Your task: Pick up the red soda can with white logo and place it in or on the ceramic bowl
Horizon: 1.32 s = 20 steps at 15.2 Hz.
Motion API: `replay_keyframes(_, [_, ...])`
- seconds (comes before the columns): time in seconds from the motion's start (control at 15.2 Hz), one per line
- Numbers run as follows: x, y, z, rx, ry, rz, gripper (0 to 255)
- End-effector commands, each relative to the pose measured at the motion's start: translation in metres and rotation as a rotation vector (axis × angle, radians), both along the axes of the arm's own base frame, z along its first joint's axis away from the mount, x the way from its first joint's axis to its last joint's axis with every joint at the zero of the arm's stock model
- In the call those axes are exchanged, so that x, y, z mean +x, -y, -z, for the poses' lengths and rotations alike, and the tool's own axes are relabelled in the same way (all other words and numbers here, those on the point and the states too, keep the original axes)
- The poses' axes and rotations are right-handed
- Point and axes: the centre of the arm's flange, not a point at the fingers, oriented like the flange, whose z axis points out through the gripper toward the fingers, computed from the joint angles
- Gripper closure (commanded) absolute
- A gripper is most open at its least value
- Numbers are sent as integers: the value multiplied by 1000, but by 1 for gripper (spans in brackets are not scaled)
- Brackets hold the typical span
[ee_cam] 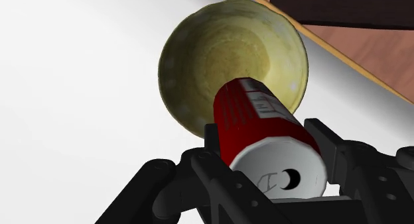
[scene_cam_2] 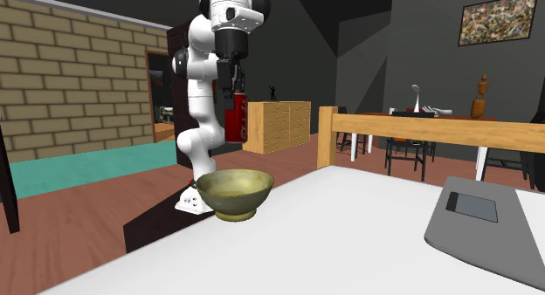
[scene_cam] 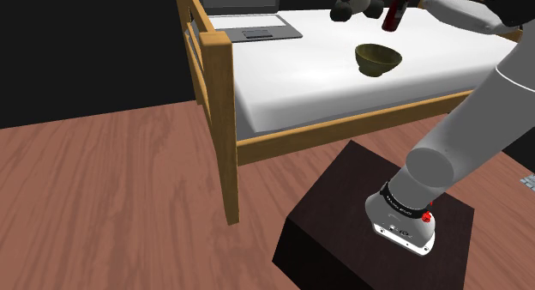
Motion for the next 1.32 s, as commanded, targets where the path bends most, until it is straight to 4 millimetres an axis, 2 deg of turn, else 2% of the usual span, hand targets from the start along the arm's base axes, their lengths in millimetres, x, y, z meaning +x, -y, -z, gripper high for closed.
replay_keyframes(0.0, [-3,2,9,0,0,-1,255])
replay_keyframes(0.92, [-3,2,83,0,0,-1,255])
replay_keyframes(1.25, [-3,2,86,0,0,-1,255])
